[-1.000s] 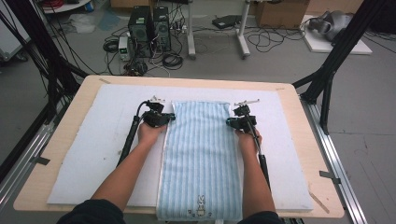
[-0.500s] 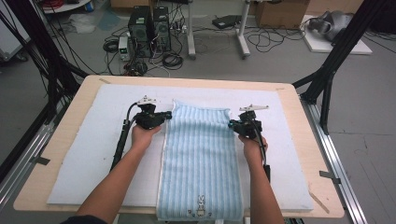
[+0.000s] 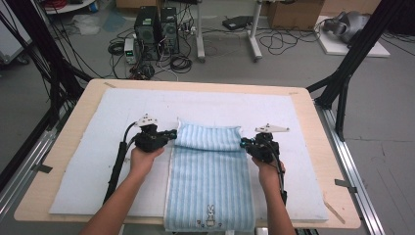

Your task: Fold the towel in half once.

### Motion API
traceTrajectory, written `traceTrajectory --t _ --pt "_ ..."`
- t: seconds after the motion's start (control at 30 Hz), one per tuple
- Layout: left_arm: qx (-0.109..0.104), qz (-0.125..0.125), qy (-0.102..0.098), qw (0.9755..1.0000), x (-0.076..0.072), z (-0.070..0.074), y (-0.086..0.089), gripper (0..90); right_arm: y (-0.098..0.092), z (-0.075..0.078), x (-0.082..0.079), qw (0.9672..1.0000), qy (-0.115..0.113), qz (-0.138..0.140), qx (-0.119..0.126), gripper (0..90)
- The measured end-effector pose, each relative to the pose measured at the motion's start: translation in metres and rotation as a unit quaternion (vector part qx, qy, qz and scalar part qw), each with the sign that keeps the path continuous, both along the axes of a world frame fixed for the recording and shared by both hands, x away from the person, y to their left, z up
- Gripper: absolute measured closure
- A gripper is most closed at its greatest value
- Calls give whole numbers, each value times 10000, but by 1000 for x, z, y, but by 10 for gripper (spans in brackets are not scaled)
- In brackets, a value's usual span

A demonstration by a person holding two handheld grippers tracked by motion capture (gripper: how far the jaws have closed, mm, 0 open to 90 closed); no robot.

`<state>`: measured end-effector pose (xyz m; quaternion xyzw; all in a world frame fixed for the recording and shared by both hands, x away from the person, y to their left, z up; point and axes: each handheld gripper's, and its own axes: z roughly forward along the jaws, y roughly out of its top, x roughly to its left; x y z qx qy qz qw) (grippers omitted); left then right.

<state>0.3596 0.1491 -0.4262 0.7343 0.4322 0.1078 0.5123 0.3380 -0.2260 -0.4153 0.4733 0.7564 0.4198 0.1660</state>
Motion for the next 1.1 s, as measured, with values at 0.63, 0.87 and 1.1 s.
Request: traceTrajectory --t 0.63,0.87,1.1 --pt "-168 -661 -39 9977 -73 -4 11 878 2 3 -73 9989 -201 270 -314 846" --pt "-149 -396 123 9990 -73 -14 14 489 -5 -9 -75 9997 -36 191 -159 667" --pt "-375 70 -74 9992 -46 -3 28 358 -2 8 -40 9998 -74 -197 69 306"
